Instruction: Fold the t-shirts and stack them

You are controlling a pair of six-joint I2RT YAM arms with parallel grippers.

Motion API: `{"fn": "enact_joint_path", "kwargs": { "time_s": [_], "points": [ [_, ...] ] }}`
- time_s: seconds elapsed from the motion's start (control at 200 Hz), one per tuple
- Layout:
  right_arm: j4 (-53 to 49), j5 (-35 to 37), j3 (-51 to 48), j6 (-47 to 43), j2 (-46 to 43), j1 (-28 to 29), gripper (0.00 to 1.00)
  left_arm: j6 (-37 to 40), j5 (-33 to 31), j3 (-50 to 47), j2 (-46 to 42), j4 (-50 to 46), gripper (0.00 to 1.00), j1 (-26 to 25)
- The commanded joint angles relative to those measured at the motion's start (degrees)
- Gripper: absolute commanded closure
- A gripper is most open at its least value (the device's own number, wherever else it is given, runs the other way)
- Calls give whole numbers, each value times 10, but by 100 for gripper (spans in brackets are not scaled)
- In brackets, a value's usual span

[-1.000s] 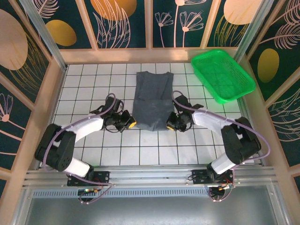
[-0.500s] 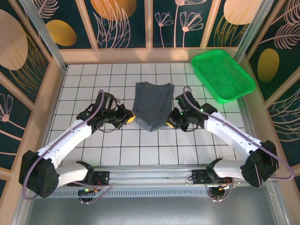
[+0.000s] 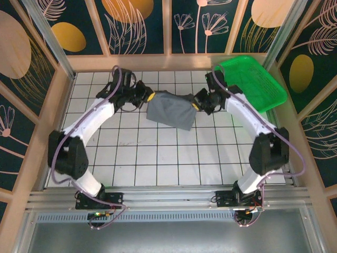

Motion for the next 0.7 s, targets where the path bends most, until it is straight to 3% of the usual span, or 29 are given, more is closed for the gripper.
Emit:
{"fn": "enact_joint_path", "kwargs": {
  "time_s": [0.0,0.1,0.12,0.23,0.305,0.365,0.41,0.49,0.596,0.696],
  "points": [
    [37,-18,79,-46,94,-25,100,15,3,62,94,28,100,12],
    [15,-32,187,-72,208,-45,100,22,4,146,199,29,100,20],
    [7,-31,210,-75,230,-48,99,24,4,170,223,22,96,22],
    [-23,-27,328,-104,324,-65,59,43,5,306,338,-36,69,34],
    [-60,-18,408,-129,364,-73,40,53,-13,364,365,-77,46,39],
    [-69,-15,434,-144,367,-77,34,61,-32,369,352,-89,34,39],
    [-70,-12,434,-156,356,-79,31,69,-51,353,328,-94,26,38],
    [-67,10,404,-188,312,-77,31,69,-79,270,256,-82,27,36],
    [-14,22,262,-212,207,-68,32,11,-75,80,136,13,36,13],
    [51,20,106,-201,98,-61,34,-65,-65,-72,57,101,38,-33]
  ]
}}
